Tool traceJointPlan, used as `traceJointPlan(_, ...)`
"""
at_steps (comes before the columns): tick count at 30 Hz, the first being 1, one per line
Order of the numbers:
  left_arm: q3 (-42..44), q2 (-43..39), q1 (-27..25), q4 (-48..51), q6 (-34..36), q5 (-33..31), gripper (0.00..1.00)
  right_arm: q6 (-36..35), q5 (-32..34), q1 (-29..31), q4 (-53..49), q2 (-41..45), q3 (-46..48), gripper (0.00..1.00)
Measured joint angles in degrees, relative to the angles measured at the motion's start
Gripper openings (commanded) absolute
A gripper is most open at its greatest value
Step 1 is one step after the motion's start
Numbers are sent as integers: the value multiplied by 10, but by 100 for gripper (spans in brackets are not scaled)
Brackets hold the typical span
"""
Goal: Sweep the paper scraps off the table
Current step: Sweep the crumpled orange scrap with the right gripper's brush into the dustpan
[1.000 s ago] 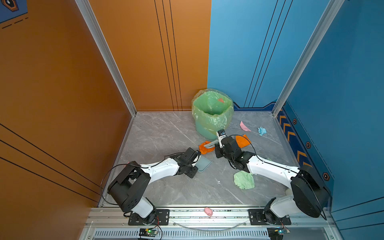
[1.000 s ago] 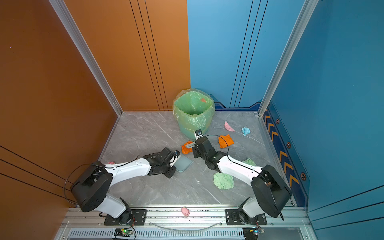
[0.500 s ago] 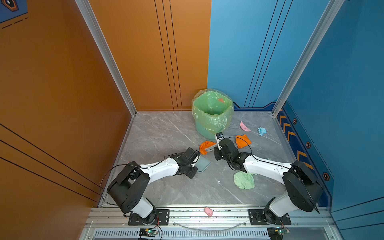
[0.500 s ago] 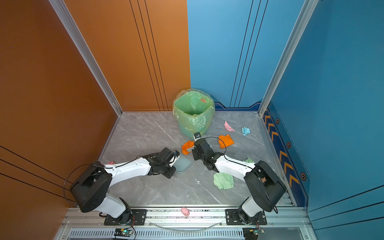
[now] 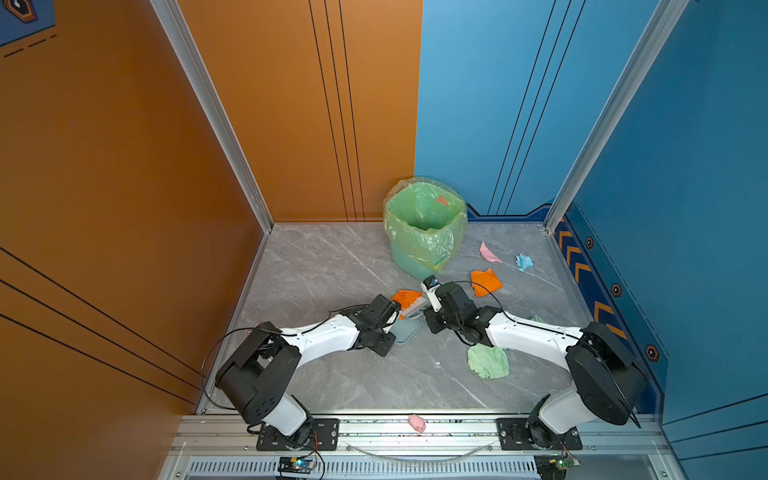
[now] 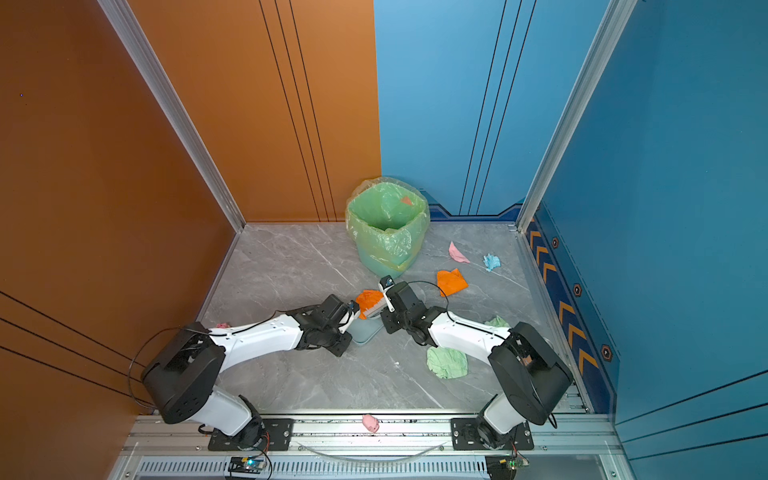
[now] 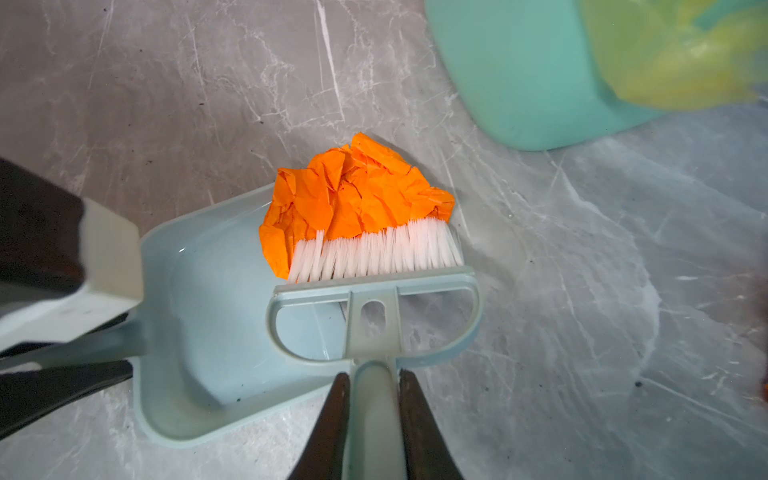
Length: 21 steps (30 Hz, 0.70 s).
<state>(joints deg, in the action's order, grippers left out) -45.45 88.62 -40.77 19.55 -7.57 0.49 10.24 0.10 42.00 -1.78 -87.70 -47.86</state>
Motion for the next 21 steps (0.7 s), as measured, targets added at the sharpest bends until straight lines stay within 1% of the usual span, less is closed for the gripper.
traceJointPlan(5,0,0,3,0,-3,0,0,-7,-45,-2,-44,22,-4,0)
traceJointPlan(12,0,0,3,-1,-5,0,0,-17,-92,-3,-93,59,-5,0)
traceJointPlan(18,0,0,4,-1,-5,0,0,-14,-100,-20,-85,138,12,0)
traceJointPlan(21,0,0,4,-1,-5,0,0,-8,-81,-42,-56,169,31,0)
